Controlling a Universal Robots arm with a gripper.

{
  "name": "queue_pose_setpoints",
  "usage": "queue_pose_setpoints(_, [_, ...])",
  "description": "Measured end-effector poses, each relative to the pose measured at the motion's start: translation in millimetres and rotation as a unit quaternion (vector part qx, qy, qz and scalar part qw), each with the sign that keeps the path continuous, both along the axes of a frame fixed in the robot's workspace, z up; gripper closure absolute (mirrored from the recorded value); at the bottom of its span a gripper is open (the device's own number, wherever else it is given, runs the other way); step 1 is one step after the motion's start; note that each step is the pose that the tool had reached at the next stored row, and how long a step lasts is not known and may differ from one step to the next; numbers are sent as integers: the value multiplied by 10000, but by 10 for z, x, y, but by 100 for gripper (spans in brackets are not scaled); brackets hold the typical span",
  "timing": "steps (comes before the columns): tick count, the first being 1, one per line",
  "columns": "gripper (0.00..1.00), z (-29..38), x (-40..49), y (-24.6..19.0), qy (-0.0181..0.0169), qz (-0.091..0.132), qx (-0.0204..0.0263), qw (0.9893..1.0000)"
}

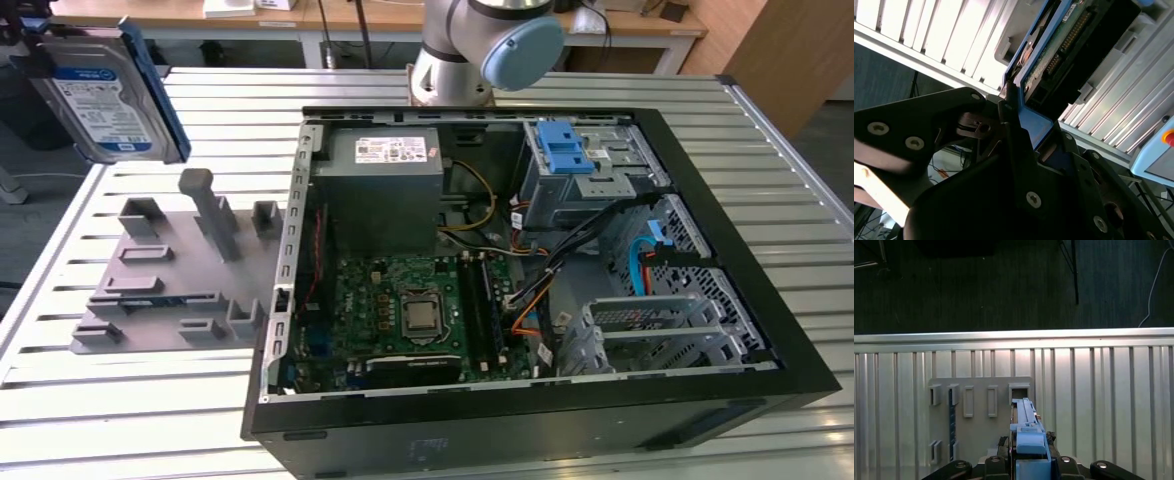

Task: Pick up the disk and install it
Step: 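Pick up the disk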

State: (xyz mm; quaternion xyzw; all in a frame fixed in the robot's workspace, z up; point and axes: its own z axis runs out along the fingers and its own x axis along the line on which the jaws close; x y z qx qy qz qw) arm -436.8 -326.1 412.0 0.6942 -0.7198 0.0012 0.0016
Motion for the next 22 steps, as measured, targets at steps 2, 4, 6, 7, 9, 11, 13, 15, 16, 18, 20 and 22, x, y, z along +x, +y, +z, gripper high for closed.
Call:
queue_pose_setpoints(2, [64,19,0,0,0,0,0,10000])
queue_pose_setpoints(4, [64,37,0,0,-1,0,0,10000])
queue_pose_setpoints(6, [64,57,0,0,-1,0,0,10000])
queue_pose_setpoints(7, [64,66,0,0,-1,0,0,10000])
queue_pose_setpoints(9, [64,84,0,0,-1,0,0,10000])
queue_pose_setpoints(11, [64,103,0,0,-1,0,0,10000])
queue_pose_setpoints(13, [64,123,0,0,-1,0,0,10000])
queue_pose_setpoints(15, [64,142,0,0,-2,0,0,10000])
queue_pose_setpoints(16, [64,151,0,0,-2,0,0,10000])
queue_pose_setpoints(18, [64,161,0,0,-2,1,0,10000])
queue_pose_setpoints(20, [64,161,0,0,-2,45,0,10000])
queue_pose_setpoints(22, [64,162,0,1,-2,100,0,9999])
